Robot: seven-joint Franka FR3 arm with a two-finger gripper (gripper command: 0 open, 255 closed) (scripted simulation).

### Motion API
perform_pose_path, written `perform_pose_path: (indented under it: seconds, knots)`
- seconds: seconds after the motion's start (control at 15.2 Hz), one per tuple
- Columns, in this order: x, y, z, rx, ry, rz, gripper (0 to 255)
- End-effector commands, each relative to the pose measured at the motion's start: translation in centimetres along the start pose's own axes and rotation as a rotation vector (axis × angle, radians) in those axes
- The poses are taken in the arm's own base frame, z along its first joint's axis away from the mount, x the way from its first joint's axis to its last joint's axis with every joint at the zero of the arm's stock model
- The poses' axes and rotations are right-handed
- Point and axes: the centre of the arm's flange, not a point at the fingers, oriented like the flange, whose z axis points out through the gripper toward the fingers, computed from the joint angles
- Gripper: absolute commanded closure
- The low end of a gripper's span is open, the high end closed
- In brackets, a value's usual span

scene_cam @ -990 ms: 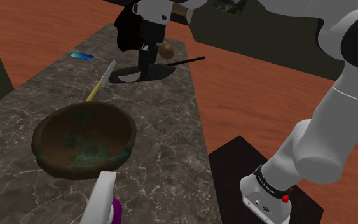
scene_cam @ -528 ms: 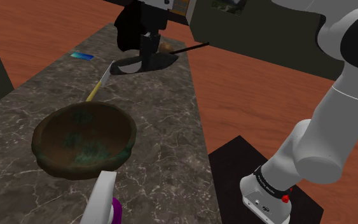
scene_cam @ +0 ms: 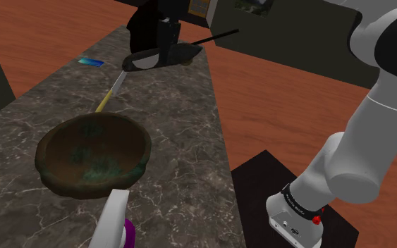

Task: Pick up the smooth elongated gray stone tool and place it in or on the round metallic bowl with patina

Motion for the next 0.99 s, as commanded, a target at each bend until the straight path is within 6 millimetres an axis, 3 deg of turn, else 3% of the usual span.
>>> perform_pose_path:
  seconds: [0.0, 0.92]
  knots:
    - [0.1, -1.4, -0.1, 0.000, 0.000, 0.000, 255]
    - [1.2, -19.6, 2.7, 0.000, 0.000, 0.000, 255]
